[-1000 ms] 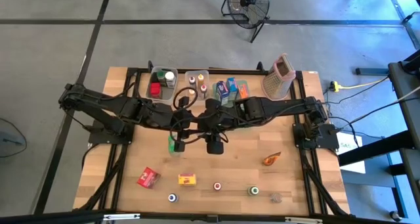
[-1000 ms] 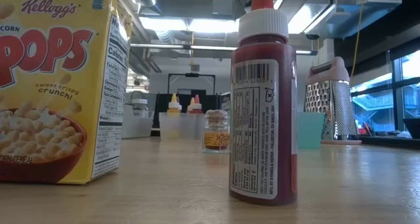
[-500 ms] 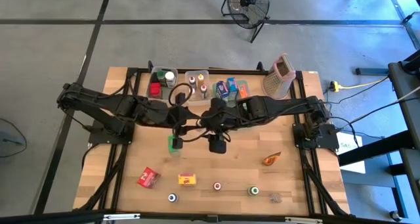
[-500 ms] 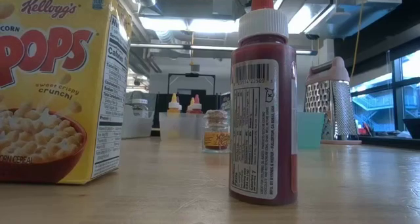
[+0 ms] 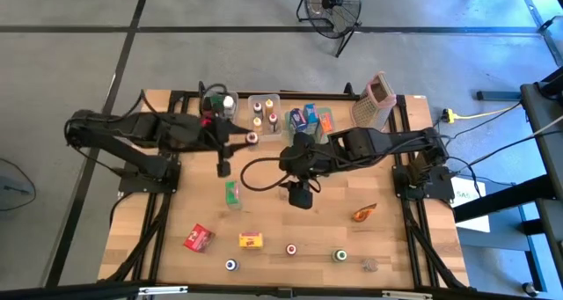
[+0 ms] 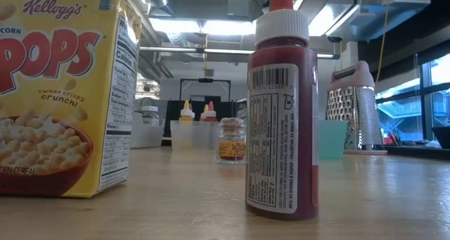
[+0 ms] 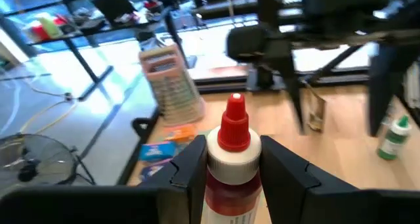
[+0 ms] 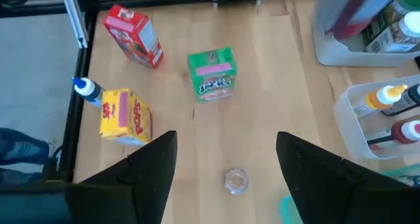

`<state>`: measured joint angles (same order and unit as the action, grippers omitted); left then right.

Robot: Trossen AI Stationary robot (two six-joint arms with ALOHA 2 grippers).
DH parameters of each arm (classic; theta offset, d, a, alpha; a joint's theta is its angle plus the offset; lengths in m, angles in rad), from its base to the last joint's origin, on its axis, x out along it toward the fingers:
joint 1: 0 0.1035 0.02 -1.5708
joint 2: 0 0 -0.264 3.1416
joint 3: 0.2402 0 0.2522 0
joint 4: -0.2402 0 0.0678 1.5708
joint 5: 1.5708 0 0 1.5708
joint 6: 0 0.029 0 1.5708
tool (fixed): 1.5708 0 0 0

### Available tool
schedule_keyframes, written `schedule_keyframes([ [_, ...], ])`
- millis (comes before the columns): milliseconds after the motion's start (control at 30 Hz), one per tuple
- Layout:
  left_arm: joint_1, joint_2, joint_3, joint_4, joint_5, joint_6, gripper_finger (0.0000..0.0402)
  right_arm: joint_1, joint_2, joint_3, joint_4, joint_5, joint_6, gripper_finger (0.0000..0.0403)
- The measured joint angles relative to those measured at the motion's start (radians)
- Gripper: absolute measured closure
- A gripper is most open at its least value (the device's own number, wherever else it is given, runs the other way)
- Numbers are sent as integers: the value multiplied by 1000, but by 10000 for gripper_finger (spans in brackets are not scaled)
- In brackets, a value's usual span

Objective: Pick & Place Kitchen Items
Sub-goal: Put the top red food coloring bottle into the transparent bin

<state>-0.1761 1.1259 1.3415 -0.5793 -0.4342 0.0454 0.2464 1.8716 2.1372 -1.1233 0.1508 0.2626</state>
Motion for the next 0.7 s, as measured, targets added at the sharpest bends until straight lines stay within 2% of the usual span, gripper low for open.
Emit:
schedule_keyframes([
  [133,78,-32,-10,-5,22,24,293,12,-13,0,2,2,15,139],
  [233,166,-57,-56,32,104,28,293,20,-18,0,4,3,22,139],
  [367,286,-93,-173,144,233,13,293,30,-35,0,6,2,40,139],
  [500,388,-126,-303,250,302,-6,293,39,-42,0,2,3,46,139],
  [700,480,-153,-486,437,365,-48,293,46,-42,0,-10,-9,50,139],
])
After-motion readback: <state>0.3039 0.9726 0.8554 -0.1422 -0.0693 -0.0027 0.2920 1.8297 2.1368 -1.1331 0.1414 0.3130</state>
